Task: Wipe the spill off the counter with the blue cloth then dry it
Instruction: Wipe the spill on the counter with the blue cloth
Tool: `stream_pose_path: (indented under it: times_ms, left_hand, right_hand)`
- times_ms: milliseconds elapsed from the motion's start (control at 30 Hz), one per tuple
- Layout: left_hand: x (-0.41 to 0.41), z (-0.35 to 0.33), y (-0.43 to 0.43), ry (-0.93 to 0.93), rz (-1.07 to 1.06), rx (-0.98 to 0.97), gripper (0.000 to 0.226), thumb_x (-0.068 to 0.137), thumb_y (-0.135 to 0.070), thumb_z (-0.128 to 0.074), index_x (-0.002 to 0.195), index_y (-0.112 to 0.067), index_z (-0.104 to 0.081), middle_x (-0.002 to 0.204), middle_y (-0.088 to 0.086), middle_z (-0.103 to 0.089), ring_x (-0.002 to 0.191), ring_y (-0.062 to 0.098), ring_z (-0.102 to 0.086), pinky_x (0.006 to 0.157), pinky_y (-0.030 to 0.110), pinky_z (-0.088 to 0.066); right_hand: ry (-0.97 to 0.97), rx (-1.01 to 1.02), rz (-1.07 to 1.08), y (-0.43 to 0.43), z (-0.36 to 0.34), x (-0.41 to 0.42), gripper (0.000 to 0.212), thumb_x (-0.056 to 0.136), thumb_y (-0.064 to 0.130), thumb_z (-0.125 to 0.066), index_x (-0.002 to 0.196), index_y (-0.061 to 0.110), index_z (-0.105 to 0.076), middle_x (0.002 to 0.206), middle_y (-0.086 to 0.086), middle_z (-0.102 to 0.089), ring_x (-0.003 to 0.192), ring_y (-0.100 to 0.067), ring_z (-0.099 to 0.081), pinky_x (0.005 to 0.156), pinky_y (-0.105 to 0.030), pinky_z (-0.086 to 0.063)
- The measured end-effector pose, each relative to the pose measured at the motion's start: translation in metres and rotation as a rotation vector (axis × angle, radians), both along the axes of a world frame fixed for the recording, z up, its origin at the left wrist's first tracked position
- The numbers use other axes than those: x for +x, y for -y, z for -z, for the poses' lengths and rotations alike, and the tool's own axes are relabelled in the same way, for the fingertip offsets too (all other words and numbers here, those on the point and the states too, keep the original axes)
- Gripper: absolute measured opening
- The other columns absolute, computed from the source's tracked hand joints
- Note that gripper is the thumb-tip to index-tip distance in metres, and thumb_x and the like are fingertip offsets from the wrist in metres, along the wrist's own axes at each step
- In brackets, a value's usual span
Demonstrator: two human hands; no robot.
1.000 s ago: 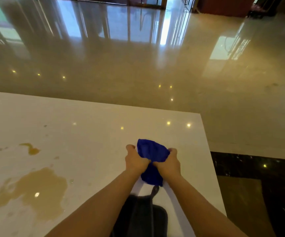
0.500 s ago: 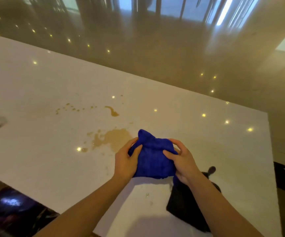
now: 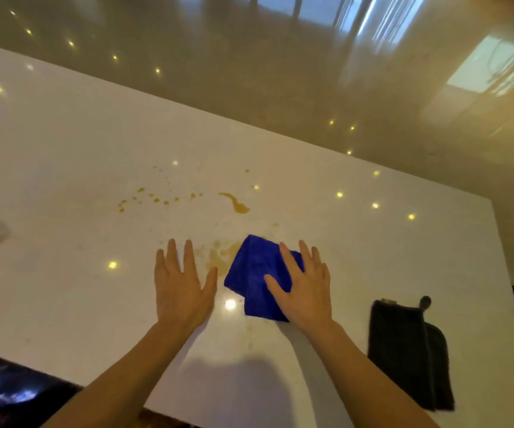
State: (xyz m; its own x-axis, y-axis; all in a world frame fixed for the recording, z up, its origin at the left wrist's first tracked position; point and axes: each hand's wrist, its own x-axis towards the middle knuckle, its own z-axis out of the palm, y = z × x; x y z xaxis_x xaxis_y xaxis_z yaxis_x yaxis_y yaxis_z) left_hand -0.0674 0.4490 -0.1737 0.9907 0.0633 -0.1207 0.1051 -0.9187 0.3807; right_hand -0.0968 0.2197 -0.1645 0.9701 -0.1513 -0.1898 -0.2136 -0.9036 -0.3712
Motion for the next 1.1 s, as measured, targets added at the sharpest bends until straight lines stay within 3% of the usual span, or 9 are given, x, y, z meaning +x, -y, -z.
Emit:
stream_pose_path:
  times_ms: [133, 267, 367, 500, 600, 700, 800, 967, 1100]
  left_hand:
    - [-0.007, 0.035, -0.049, -0.081, -0.028, 0.203, 0.081, 0.094, -0.066, -0.005, 0.159, -0.017, -0.004, 0.166, 0.015, 0.005, 0.151, 0.038, 0.010, 0.122, 0.053, 0.000]
    - [-0.007, 0.059, -0.056, -0.048, -0.047, 0.216, 0.076, 0.095, -0.063, -0.010, 0.159, -0.023, -0.003, 0.167, 0.010, 0.004, 0.152, 0.032, 0.010, 0.122, 0.051, 0.002]
    - [-0.007, 0.061, -0.055, -0.064, -0.042, 0.231, 0.074, 0.095, -0.062, -0.011, 0.158, -0.025, 0.002, 0.167, 0.009, 0.006, 0.152, 0.031, 0.011, 0.122, 0.051, 0.003]
    - [-0.008, 0.058, -0.054, -0.068, -0.050, 0.237, 0.074, 0.096, -0.062, -0.010, 0.158, -0.026, 0.005, 0.167, 0.010, 0.007, 0.152, 0.031, 0.013, 0.122, 0.052, 0.001]
    - [-0.006, 0.056, -0.052, -0.064, -0.052, 0.254, 0.074, 0.096, -0.063, -0.008, 0.158, -0.024, 0.003, 0.167, 0.011, 0.006, 0.152, 0.032, 0.012, 0.122, 0.053, 0.000]
    - [-0.007, 0.053, -0.053, -0.084, -0.050, 0.260, 0.075, 0.096, -0.063, -0.008, 0.159, -0.024, 0.001, 0.167, 0.011, 0.005, 0.152, 0.032, 0.013, 0.122, 0.053, 0.000]
    - [-0.008, 0.054, -0.054, -0.085, -0.046, 0.270, 0.075, 0.096, -0.064, -0.008, 0.158, -0.024, 0.003, 0.167, 0.011, 0.006, 0.152, 0.032, 0.014, 0.122, 0.054, 0.000]
    - [-0.007, 0.055, -0.054, -0.082, -0.045, 0.281, 0.075, 0.096, -0.063, -0.009, 0.159, -0.024, 0.001, 0.167, 0.012, 0.004, 0.152, 0.033, 0.012, 0.122, 0.053, 0.001]
    - [-0.006, 0.058, -0.055, -0.068, -0.048, 0.280, 0.074, 0.096, -0.064, -0.009, 0.158, -0.025, 0.002, 0.167, 0.011, 0.004, 0.152, 0.032, 0.012, 0.122, 0.052, 0.002]
  right_hand:
    - [-0.124, -0.200, -0.288, -0.019, 0.036, 0.018, 0.079, 0.093, 0.082, -0.015, 0.162, 0.049, 0.001, 0.174, 0.000, 0.012, 0.158, -0.038, 0.016, 0.125, -0.063, 0.007]
    - [-0.018, -0.247, -0.194, 0.007, 0.053, 0.074, 0.076, 0.093, 0.080, -0.017, 0.162, 0.049, -0.012, 0.175, -0.001, -0.003, 0.158, -0.042, 0.001, 0.125, -0.067, -0.003]
    - [-0.064, -0.266, -0.087, 0.007, 0.053, 0.103, 0.075, 0.097, 0.076, -0.021, 0.163, 0.046, -0.009, 0.175, -0.006, -0.001, 0.157, -0.047, 0.003, 0.123, -0.069, -0.003]
    - [-0.024, -0.223, -0.172, -0.020, 0.064, 0.034, 0.071, 0.099, 0.071, -0.027, 0.163, 0.044, -0.014, 0.174, -0.012, -0.005, 0.156, -0.051, 0.002, 0.122, -0.072, -0.004]
    - [-0.046, -0.205, -0.303, -0.013, 0.069, -0.046, 0.067, 0.099, 0.073, -0.027, 0.159, 0.045, -0.024, 0.172, -0.011, -0.019, 0.156, -0.051, -0.008, 0.118, -0.075, -0.019]
    - [-0.110, -0.218, -0.371, 0.028, 0.059, -0.084, 0.070, 0.097, 0.078, -0.024, 0.159, 0.046, -0.025, 0.173, -0.008, -0.017, 0.156, -0.049, -0.011, 0.115, -0.075, -0.026]
    - [-0.109, -0.228, -0.233, 0.071, 0.051, -0.063, 0.074, 0.096, 0.078, -0.025, 0.161, 0.042, -0.027, 0.173, -0.010, -0.016, 0.156, -0.050, -0.007, 0.118, -0.075, -0.015]
    - [-0.175, -0.211, 0.236, 0.040, 0.048, 0.046, 0.076, 0.097, 0.077, -0.025, 0.163, 0.047, -0.003, 0.174, -0.013, 0.006, 0.154, -0.053, 0.009, 0.119, -0.075, 0.002]
    - [-0.046, -0.197, 0.004, -0.041, 0.055, -0.002, 0.069, 0.099, 0.070, -0.037, 0.162, 0.048, -0.021, 0.174, -0.014, -0.008, 0.154, -0.057, 0.000, 0.119, -0.075, -0.004]
